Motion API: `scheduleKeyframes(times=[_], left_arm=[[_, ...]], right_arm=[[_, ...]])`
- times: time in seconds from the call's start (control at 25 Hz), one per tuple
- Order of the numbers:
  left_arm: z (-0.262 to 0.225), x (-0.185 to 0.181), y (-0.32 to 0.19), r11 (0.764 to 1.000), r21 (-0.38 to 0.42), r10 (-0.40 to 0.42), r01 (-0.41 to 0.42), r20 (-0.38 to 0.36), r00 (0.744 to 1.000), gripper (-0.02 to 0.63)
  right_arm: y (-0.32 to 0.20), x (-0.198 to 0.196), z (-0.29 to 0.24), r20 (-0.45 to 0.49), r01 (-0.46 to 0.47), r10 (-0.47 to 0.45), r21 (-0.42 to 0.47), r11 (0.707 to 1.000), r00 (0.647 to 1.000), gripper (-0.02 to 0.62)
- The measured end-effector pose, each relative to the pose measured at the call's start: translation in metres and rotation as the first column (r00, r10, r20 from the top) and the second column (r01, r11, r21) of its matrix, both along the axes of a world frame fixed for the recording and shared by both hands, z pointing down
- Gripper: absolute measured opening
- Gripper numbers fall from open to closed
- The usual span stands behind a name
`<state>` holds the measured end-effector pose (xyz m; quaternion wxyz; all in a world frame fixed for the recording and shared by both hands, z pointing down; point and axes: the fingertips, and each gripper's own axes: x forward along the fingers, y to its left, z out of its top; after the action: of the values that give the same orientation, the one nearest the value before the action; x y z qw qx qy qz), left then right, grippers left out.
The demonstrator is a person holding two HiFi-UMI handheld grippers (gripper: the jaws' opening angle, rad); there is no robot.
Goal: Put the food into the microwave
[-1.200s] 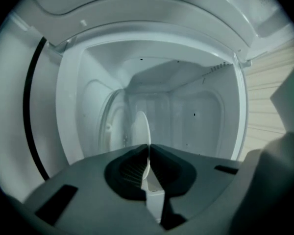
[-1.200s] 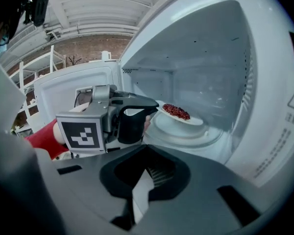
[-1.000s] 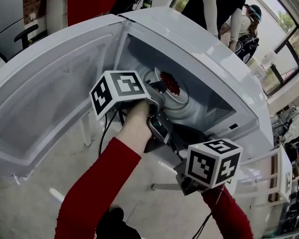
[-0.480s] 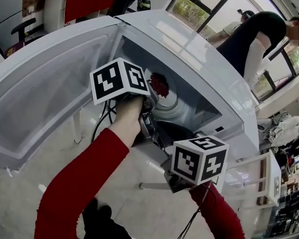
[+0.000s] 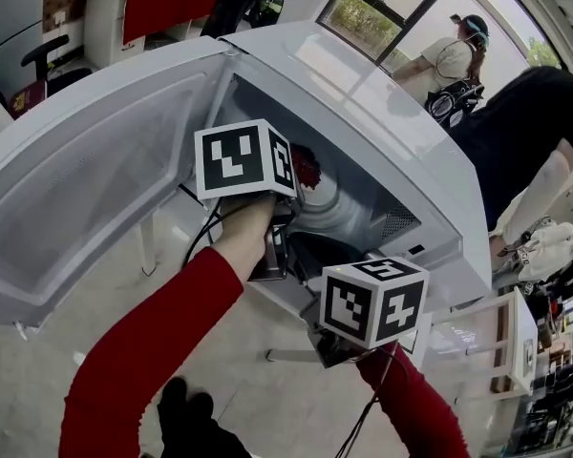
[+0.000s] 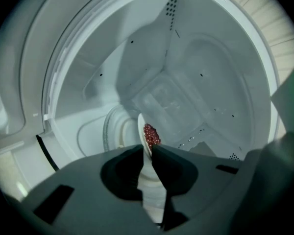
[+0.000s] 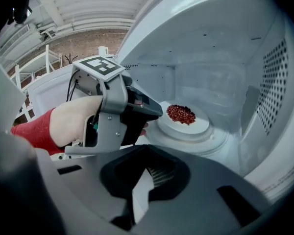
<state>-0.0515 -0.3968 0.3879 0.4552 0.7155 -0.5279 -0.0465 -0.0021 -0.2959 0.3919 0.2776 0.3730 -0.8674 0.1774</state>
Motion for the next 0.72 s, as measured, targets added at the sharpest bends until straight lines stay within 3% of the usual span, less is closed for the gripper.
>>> scheduleKeyframes(times=[0.44, 0.72], left_arm=[[0.0006, -0.0015, 0.0010, 0.999, 0.022, 0.021, -0.025, 0.183, 0.983, 0.069], [-0.0058, -0.0080, -0.0061, 0.998, 0.067, -0.007, -0.015, 0.311, 0.950, 0.084]], right_arm=[[-0.0004, -0.0031, -0.0023, -0.010, 0.002, -0.002, -0.008, 1.000, 1.000, 0.012], [-0.0011, 0.0004, -0.0035, -0.014, -0.004, 0.004, -0.016, 1.000, 1.000, 0.014]])
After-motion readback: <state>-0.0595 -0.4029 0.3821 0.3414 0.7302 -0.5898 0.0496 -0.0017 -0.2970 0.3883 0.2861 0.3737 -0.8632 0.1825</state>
